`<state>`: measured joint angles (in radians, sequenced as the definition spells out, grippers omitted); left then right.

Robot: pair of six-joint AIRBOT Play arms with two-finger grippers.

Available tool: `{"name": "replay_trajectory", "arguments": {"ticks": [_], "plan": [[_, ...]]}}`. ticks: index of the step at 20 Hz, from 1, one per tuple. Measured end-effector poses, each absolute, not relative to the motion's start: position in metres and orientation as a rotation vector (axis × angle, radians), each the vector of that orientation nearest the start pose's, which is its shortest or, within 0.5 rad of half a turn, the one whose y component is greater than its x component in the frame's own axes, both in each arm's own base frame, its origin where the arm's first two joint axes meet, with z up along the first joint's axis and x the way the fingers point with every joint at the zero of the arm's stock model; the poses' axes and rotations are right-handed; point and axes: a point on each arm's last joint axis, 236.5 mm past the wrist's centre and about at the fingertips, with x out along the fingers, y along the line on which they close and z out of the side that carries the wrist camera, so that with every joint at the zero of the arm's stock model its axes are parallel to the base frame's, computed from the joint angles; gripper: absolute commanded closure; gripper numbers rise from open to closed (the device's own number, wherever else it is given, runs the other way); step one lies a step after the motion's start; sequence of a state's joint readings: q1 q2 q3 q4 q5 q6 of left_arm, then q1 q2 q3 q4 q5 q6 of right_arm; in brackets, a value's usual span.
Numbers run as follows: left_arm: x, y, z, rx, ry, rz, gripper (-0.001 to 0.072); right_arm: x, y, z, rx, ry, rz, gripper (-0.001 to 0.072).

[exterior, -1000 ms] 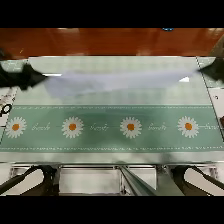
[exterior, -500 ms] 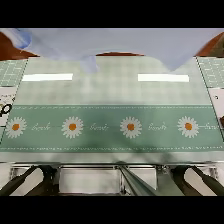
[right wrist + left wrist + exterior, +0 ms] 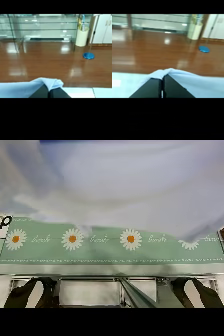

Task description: Fold the shirts.

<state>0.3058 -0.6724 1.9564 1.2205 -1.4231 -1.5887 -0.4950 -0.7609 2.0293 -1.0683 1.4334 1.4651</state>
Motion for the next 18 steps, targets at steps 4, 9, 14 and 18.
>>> {"name": "replay_trajectory", "arguments": {"ticks": [4, 9, 14, 18], "plan": [[0.148, 0.003, 0.447, -0.128, 0.206, 0.067, 0.0690, 0.206, 0.004, 0.460, 0.070, 0.206, -0.048, 0.0689], [0.202, 0.018, 0.358, -0.173, 0.440, 0.120, 0.0689, 0.248, -0.019, 0.374, 0.179, 0.435, -0.044, 0.0689], [0.323, 0.006, 0.237, -0.223, 0.677, 0.113, 0.0690, 0.332, -0.039, 0.255, 0.307, 0.741, 0.064, 0.0689], [0.414, -0.008, 0.144, -0.267, 0.841, 0.093, 0.0689, 0.413, -0.030, 0.154, 0.355, 0.935, 0.167, 0.0689]]}}
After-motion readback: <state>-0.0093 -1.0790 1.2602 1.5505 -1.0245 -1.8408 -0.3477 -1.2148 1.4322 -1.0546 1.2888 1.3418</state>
